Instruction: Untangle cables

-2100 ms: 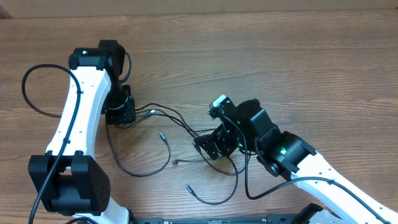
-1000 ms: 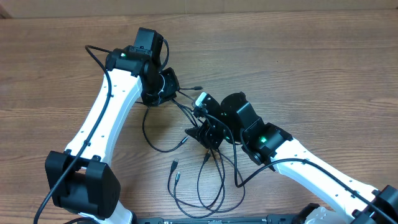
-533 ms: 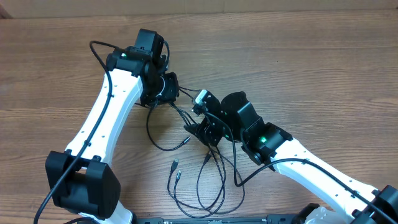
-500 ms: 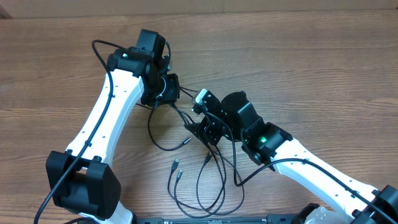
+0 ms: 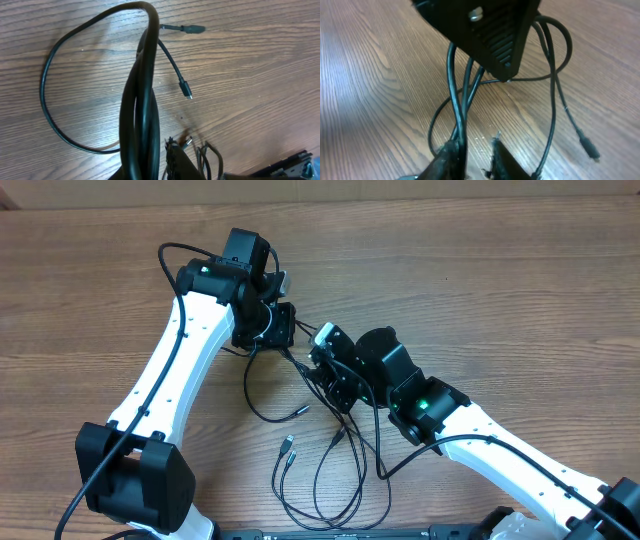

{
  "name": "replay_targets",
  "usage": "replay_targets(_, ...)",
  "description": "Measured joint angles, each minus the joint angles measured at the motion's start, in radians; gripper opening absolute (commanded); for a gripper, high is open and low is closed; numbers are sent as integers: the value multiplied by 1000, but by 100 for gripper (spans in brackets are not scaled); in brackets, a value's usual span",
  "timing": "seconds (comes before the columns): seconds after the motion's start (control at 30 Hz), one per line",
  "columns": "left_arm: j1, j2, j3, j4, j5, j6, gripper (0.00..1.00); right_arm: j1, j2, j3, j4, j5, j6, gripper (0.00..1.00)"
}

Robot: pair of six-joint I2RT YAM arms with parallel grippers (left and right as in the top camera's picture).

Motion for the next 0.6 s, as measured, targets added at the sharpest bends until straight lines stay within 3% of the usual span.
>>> replay_targets(0.07, 0, 0, 0, 5, 8, 2, 21, 0, 0, 0, -1, -1, 3, 4)
replay_targets(0.17, -3, 0, 0, 7, 12, 2, 43, 0, 0, 0, -2, 4, 12, 4)
replay_targets(0.23, -5, 0, 0, 6, 16, 8, 74, 0, 0, 0, 0, 7, 28, 4)
replay_targets(0.27, -6, 0, 0, 6, 18, 18, 100, 0, 0, 0, 0, 8, 39, 4)
replay_targets(0.5, -6, 0, 0, 7, 7, 18, 99, 0, 0, 0, 0, 27, 72, 4)
replay_targets(0.6, -6, 0, 0, 7, -48, -37, 100, 0, 0, 0, -3, 64, 91, 4)
